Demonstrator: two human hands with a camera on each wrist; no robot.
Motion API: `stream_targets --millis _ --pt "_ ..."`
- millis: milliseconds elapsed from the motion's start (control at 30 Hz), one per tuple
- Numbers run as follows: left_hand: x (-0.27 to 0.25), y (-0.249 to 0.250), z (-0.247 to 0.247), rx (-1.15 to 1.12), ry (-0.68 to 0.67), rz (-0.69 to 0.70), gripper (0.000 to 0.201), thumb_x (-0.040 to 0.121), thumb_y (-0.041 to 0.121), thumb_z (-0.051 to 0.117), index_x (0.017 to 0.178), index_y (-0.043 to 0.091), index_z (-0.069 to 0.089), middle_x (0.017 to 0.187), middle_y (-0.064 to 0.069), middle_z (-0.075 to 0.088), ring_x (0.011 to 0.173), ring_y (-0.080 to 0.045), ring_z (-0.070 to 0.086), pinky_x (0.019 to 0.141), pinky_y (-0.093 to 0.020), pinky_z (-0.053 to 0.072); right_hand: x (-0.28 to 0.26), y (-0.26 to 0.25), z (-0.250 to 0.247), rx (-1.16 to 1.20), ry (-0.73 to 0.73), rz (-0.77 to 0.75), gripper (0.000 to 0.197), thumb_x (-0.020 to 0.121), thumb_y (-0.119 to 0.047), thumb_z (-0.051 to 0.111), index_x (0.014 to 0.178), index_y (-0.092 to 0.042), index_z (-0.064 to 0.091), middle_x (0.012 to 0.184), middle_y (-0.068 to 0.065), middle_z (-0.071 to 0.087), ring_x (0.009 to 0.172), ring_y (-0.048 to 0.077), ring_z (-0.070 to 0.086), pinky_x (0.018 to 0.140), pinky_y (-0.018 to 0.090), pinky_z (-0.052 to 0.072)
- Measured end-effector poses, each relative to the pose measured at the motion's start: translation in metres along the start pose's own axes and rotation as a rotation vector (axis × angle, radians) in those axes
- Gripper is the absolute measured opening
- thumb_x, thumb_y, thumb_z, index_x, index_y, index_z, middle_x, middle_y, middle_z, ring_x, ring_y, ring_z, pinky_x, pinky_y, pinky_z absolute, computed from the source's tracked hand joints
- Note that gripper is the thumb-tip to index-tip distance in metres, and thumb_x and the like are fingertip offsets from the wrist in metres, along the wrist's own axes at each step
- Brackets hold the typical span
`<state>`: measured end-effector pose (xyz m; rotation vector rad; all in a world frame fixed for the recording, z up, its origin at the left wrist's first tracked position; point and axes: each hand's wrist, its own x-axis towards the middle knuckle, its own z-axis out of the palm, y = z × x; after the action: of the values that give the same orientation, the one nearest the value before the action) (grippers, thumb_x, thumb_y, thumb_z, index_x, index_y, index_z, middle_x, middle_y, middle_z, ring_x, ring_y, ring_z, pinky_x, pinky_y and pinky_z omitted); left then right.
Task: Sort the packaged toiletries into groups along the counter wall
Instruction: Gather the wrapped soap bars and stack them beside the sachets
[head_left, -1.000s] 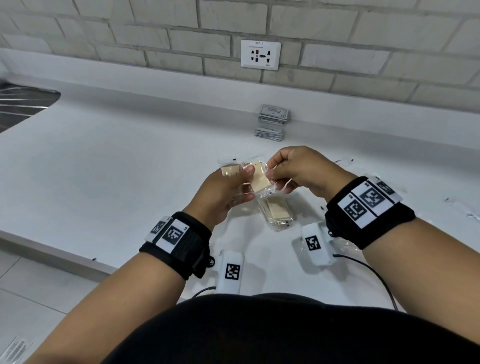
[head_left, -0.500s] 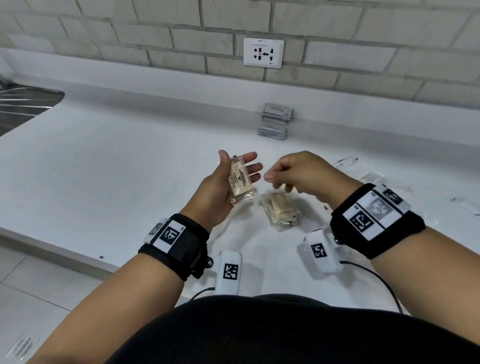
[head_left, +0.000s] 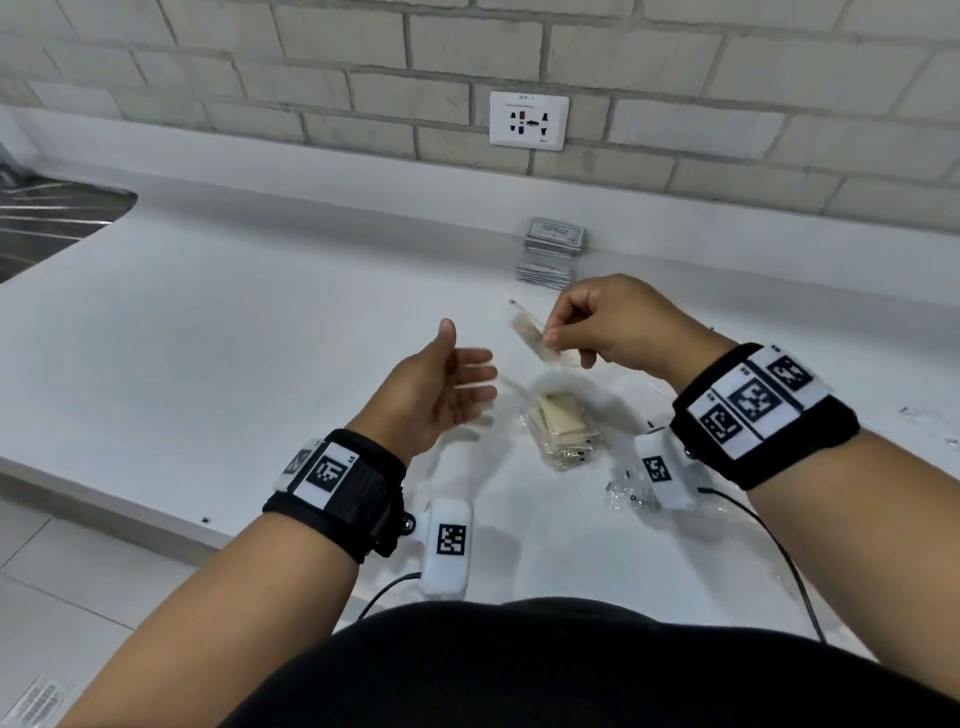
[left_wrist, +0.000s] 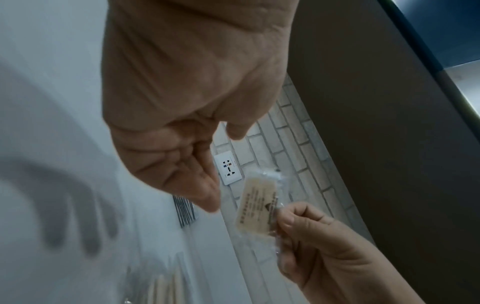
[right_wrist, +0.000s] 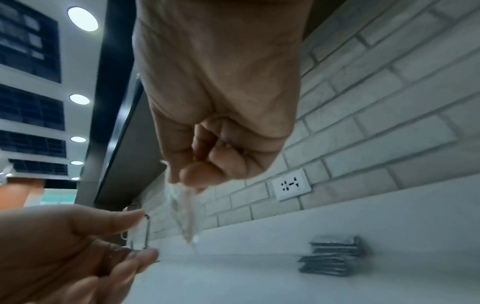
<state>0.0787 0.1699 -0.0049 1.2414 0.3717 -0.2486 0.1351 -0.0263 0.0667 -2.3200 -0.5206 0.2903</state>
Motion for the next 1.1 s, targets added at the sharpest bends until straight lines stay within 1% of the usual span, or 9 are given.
stream_targets --millis 100,167,233,400,533,667,800,967,1100 --pt "-0.004 -0.002 0.007 0.003 -0.076 -0.106 0.051 0.095 0.052 0.042 0.094 0.008 0.068 0.080 -0.005 0.070 0.061 -0.012 0.067 0.049 -0.020 0.050 -0.003 0.002 0.007 -0.218 0.112 -0.269 0.003 0.081 -0.018 0.073 0.081 -0.016 0.072 0.079 -0.007 0.065 0.068 0.012 0.063 0.065 0.025 0.048" --pt "-0.005 -0.001 0.011 -0.080 -0.056 -0.062 0.025 0.097 0.028 0.052 0.097 0.007 0.066 0.079 -0.005 0.067 0.058 -0.008 0.065 0.048 -0.016 0.051 -0.004 0.007 0.017 -0.290 0.169 -0.460 0.001 0.080 -0.016 0.073 0.081 -0.016 0.073 0.093 -0.004 0.068 0.082 0.015 0.065 0.076 0.033 0.052" --pt "-0.004 0.000 0.012 -0.151 -0.012 0.009 0.015 0.096 0.012 0.053 0.103 0.007 0.065 0.078 -0.003 0.065 0.059 -0.007 0.062 0.052 -0.015 0.053 -0.004 0.014 0.025 -0.224 0.264 -0.490 0.004 0.079 -0.011 0.073 0.081 -0.014 0.074 0.109 -0.003 0.069 0.097 0.017 0.065 0.085 0.037 0.052" --pt "-0.003 0.003 0.013 -0.187 -0.028 0.139 0.023 0.091 0.003 0.058 0.113 0.003 0.065 0.087 -0.007 0.071 0.068 -0.012 0.067 0.065 -0.021 0.058 -0.006 0.027 0.035 -0.080 0.355 -0.480 0.008 0.080 -0.003 0.072 0.081 -0.010 0.074 0.126 -0.002 0.063 0.111 0.015 0.062 0.096 0.031 0.048" --pt "-0.004 0.004 0.015 -0.156 0.038 0.231 0.015 0.089 0.000 0.060 0.094 0.010 0.069 0.078 -0.001 0.073 0.066 -0.010 0.066 0.069 -0.021 0.056 -0.006 0.028 0.040 0.279 0.313 -0.297 0.024 0.083 0.004 0.065 0.083 -0.017 0.074 0.124 -0.004 0.063 0.104 0.005 0.064 0.095 0.022 0.048" --pt "-0.005 0.005 0.018 -0.148 0.048 0.230 0.014 0.088 0.000 0.061 0.091 0.012 0.068 0.077 0.001 0.072 0.065 -0.009 0.065 0.066 -0.019 0.055 -0.002 0.014 0.034 0.688 0.142 -0.075 0.030 0.082 0.008 0.066 0.096 -0.019 0.063 0.107 0.012 0.065 0.083 0.022 0.064 0.075 0.036 0.057" --pt "-0.005 0.002 0.024 -0.035 -0.005 0.173 0.011 0.090 0.004 0.061 0.097 0.011 0.066 0.083 -0.002 0.068 0.071 -0.014 0.065 0.070 -0.024 0.058 0.005 0.015 0.023 0.585 0.114 0.070 0.037 0.079 0.011 0.068 0.103 -0.015 0.058 0.077 0.008 0.058 0.065 0.021 0.060 0.060 0.035 0.056" --pt "-0.001 -0.011 0.021 0.337 0.003 -0.047 0.017 0.094 0.021 0.058 0.095 0.004 0.056 0.089 -0.015 0.063 0.075 -0.031 0.066 0.076 -0.044 0.058 0.006 0.042 0.016 0.259 -0.075 0.311 0.043 0.075 0.007 0.073 0.111 -0.012 0.057 0.082 0.014 0.067 0.066 0.027 0.065 0.067 0.039 0.057" --pt "-0.001 -0.023 0.029 0.432 -0.080 -0.182 0.021 0.095 0.020 0.057 0.094 -0.001 0.055 0.085 -0.021 0.066 0.072 -0.033 0.067 0.072 -0.042 0.058 0.001 0.058 0.027 -0.078 0.115 0.337 0.043 0.075 -0.024 0.081 0.109 -0.018 0.056 0.089 0.005 0.066 0.076 0.021 0.066 0.076 0.037 0.057"
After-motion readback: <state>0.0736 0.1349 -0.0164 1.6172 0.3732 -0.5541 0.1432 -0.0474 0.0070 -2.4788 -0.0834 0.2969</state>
